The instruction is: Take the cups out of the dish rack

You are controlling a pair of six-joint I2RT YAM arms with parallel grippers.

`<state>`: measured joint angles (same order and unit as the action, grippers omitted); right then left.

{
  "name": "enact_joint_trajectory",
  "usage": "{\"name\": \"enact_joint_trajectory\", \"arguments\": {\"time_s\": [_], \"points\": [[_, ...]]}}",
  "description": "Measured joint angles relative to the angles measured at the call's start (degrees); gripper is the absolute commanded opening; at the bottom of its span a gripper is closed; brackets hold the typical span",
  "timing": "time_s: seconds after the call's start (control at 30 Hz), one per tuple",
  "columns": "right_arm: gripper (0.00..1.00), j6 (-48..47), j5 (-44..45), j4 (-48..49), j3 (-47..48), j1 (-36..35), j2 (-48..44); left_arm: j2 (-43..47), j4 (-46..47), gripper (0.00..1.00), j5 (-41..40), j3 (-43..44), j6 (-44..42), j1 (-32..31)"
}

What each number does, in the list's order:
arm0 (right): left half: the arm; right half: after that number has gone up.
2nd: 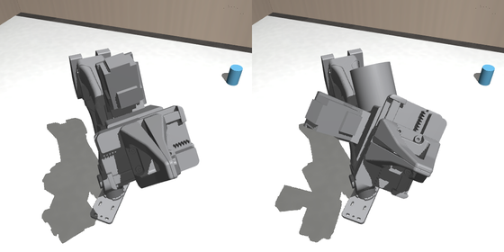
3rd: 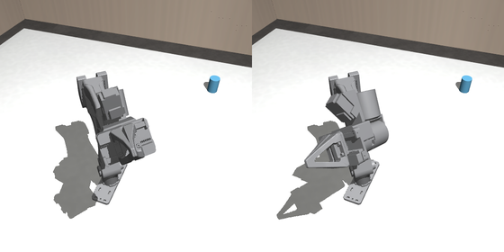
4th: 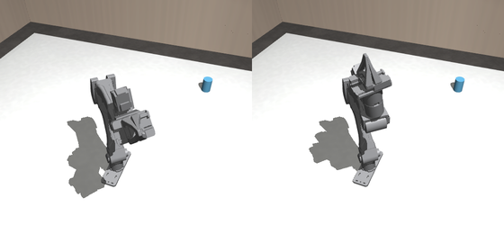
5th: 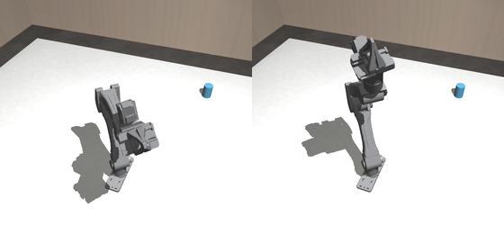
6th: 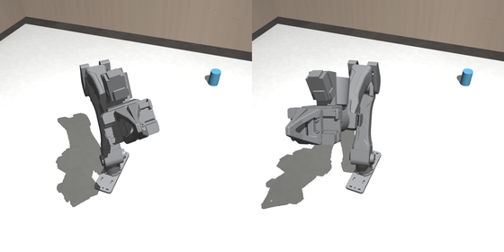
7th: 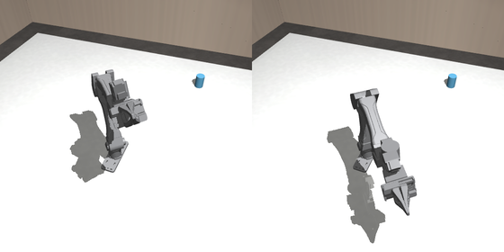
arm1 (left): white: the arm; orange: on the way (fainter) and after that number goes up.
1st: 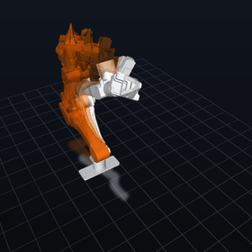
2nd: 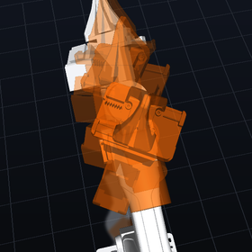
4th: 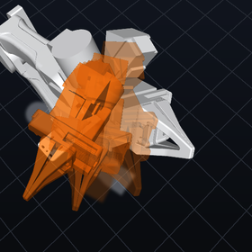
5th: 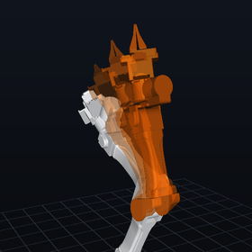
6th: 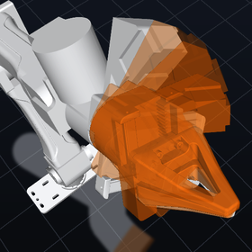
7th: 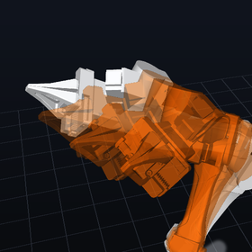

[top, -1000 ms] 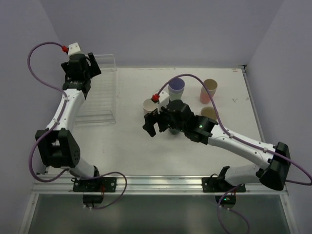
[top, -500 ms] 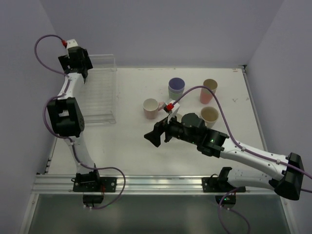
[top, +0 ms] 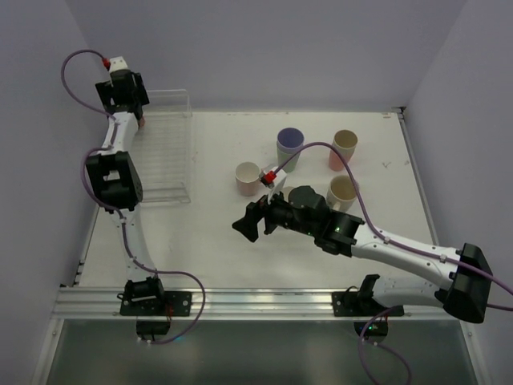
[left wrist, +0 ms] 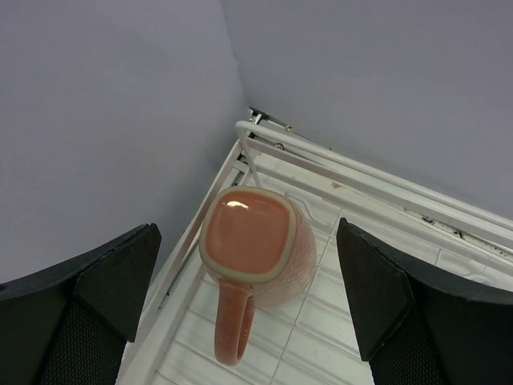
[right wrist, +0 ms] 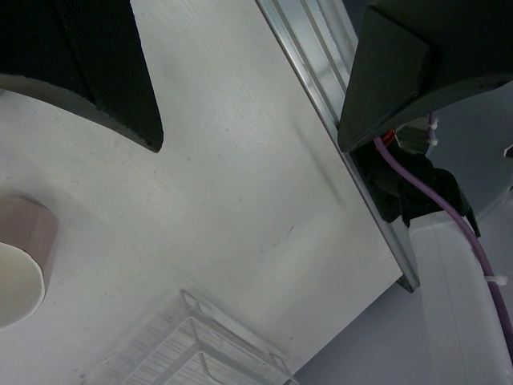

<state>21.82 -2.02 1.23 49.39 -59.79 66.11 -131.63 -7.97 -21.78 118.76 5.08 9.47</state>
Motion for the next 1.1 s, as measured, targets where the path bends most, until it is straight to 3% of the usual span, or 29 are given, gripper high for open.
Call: {"name": "enact_joint_trajectory", "arguments": {"time_s": [0.3,0.43,0.53,0.73,1.1], "points": [[0.91,0.0,0.0,0.2,0.2,0.0,1.8,-4.1,0.1,0.9,1.2,1.7,0.0,0.4],[0.91,0.0,0.0,0.1,0.9,0.0,2.5,-4.9,0.3,0.75,1.9,1.8,-0.1,0.4],[0.91,0.0,0.0,0.3,2.3,0.0,3.8,-5.2,1.0,0.58,2.4,1.9,-0.2,0.5],[0.91,0.0,0.0,0.5,2.8,0.0,4.9,-5.1,1.9,0.35,3.4,1.4,-0.2,0.6],[0.91,1.1,-0.5,2.0,2.9,0.0,5.2,5.9,4.9,0.2,7.8,-13.4,3.2,0.6]]}}
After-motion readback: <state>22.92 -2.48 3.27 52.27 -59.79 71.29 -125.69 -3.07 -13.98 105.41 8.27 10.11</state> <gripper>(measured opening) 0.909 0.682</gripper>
